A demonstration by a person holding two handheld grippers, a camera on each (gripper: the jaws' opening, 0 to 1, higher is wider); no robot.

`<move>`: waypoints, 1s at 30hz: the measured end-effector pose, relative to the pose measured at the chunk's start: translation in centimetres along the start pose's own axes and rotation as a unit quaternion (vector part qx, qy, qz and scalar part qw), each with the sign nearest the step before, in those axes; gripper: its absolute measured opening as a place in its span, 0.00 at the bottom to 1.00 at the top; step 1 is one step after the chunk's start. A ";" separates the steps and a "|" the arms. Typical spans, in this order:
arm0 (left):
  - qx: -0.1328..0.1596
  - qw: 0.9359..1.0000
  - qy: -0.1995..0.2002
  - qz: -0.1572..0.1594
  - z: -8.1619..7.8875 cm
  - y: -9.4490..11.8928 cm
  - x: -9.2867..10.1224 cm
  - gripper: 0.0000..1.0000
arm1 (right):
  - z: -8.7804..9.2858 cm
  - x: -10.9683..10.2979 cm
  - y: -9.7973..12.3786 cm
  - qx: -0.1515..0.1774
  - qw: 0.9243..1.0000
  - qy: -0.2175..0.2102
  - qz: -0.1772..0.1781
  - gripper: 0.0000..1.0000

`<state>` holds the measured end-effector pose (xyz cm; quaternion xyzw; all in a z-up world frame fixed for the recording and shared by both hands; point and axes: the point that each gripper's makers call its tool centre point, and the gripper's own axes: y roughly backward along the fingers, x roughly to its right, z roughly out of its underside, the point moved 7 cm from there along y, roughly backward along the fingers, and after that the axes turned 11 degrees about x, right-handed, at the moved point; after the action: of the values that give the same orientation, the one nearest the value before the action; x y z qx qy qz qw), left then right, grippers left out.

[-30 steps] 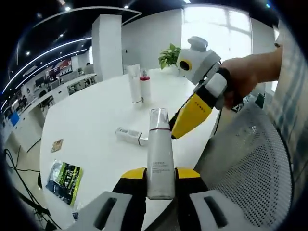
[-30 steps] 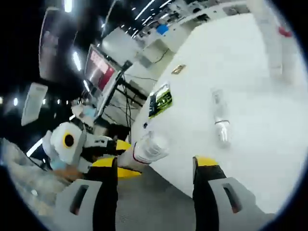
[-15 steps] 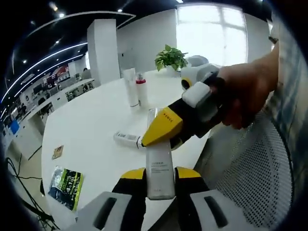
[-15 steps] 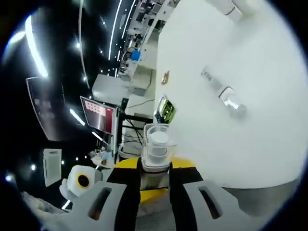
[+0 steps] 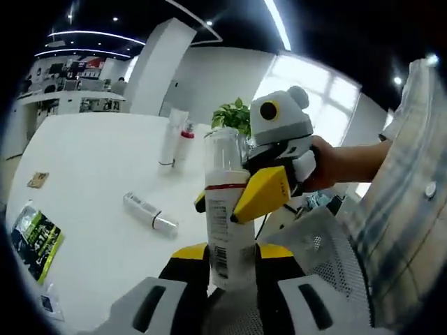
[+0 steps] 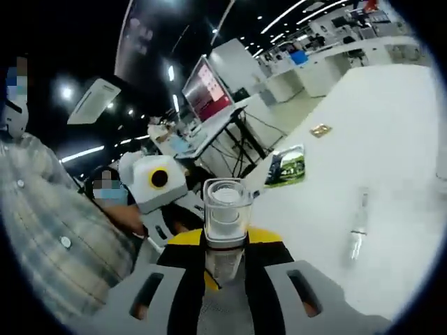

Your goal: Arrange the skincare products in the storage area until every visible bottle or jar stands upright without overlapping.

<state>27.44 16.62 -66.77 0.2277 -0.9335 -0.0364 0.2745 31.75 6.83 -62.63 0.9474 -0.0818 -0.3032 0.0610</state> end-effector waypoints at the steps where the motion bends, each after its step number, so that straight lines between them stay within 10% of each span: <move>1: 0.001 1.000 0.000 0.004 0.0 0.1 0.1 0.24 | -0.1 -0.1 0.0 -0.006 1.000 0.006 -0.008 0.18; 9: -0.016 0.998 0.015 0.056 0.6 -0.2 1.0 0.24 | 0.0 -1.2 -0.7 -0.067 0.995 0.041 -0.065 0.18; 16: -0.020 0.999 0.004 0.035 0.5 0.2 0.5 0.22 | 0.2 -0.7 -0.9 -0.050 0.997 0.036 -0.056 0.20; 30: 0.011 0.995 0.004 -0.102 -0.3 1.4 -2.5 0.21 | 0.3 -0.1 -3.4 0.058 0.990 -0.043 0.125 0.22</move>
<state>28.91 18.99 -67.44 0.3250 -0.9047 -0.0526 0.2704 31.87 10.20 -63.40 0.9178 -0.2194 -0.3285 0.0400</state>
